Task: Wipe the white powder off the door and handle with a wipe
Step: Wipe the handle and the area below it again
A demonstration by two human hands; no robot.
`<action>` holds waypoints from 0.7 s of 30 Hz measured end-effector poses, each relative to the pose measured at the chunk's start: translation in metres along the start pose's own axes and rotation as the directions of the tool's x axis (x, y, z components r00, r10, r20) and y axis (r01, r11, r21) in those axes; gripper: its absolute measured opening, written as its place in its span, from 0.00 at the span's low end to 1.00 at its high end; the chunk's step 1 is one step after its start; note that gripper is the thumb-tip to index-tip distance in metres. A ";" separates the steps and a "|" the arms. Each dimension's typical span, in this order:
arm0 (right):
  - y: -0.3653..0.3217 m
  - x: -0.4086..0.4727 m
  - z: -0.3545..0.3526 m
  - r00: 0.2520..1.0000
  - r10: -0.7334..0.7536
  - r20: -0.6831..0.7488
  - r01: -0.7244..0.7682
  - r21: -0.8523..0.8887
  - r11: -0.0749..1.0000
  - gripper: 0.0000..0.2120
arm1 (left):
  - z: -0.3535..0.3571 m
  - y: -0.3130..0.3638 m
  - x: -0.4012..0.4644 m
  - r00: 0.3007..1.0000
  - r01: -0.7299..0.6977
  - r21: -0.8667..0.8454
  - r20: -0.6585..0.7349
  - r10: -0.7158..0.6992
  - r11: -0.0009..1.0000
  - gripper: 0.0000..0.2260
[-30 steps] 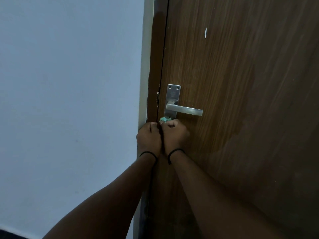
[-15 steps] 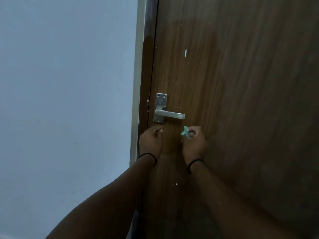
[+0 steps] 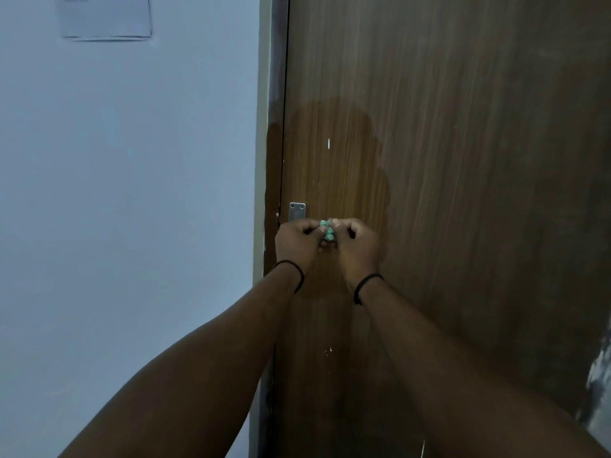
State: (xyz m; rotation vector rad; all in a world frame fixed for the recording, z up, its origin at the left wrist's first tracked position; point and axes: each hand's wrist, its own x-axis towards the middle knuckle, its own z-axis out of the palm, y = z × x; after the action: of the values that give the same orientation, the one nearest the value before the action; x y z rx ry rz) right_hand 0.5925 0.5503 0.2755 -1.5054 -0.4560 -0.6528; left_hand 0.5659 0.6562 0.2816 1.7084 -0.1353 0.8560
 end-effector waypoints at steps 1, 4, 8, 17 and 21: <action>-0.003 0.002 0.001 0.998 -0.029 0.054 0.030 -0.016 0.999 0.05 | -0.002 0.001 0.003 1.000 0.024 -0.019 -0.019 -0.024 1.000 0.06; 0.000 0.010 0.007 0.969 -0.073 0.237 0.095 -0.082 0.992 0.17 | -0.003 -0.007 0.014 0.996 0.064 -0.068 -0.063 -0.068 0.996 0.06; 0.026 0.039 0.020 0.945 -0.112 0.308 0.168 -0.161 0.973 0.17 | 0.006 -0.032 0.036 0.980 0.042 -0.053 -0.192 -0.052 0.998 0.06; 0.051 0.127 0.041 0.980 -0.008 0.201 0.010 -0.009 1.000 0.03 | 0.022 -0.061 0.100 0.995 -0.083 0.062 -0.041 0.086 0.995 0.10; 0.029 0.148 0.034 0.932 0.255 0.258 -0.293 0.119 0.949 0.03 | 0.029 -0.026 0.126 0.997 0.069 0.048 -0.020 -0.068 0.996 0.09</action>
State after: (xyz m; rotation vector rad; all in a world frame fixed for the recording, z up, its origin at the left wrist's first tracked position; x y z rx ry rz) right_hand 0.7266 0.5664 0.3510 -1.4700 -0.4573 -0.2091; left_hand 0.6838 0.6818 0.3344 1.7398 -0.0431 0.8298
